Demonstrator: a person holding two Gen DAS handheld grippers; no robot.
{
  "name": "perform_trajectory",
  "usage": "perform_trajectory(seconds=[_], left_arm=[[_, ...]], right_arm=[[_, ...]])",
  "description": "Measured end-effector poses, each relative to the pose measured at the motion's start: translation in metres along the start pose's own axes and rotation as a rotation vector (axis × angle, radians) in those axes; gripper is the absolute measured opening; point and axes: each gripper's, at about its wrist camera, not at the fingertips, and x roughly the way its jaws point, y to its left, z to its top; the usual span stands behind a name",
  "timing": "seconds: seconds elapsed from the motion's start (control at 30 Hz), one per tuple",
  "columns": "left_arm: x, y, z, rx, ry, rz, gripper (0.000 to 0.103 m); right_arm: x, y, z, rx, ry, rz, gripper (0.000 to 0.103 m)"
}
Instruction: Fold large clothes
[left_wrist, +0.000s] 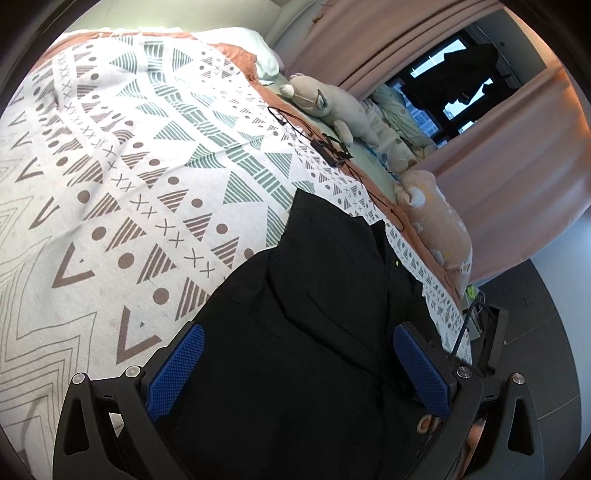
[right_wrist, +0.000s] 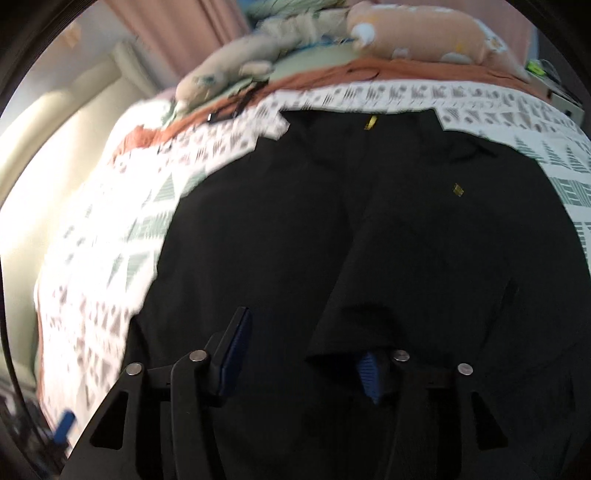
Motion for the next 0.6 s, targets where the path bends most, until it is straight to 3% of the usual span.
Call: perform_trajectory(seconds=[0.13,0.23,0.33,0.37,0.6], left_arm=[[0.002,-0.001,-0.001,-0.002,0.000,0.001,0.102],[0.002,-0.003,-0.004,-0.007,-0.001,0.002,0.102],[0.006,-0.008,-0.006,-0.003,0.001,-0.002,0.102],[0.007,-0.010,-0.007,0.002,0.002,0.000,0.102],[0.020,-0.027,-0.014,0.053,0.012,0.021,0.102]], right_arm=[[-0.023,-0.016,-0.010,-0.019,0.067,0.055,0.053],[-0.061,-0.044,-0.010,0.006,0.025,0.064,0.055],[-0.093,-0.077,-0.005,0.057,-0.043,0.047,0.069],[-0.104,-0.091,-0.004,0.074,-0.069,0.034,0.070],[-0.106,-0.160,-0.005,0.200,-0.084,0.007,0.070]])
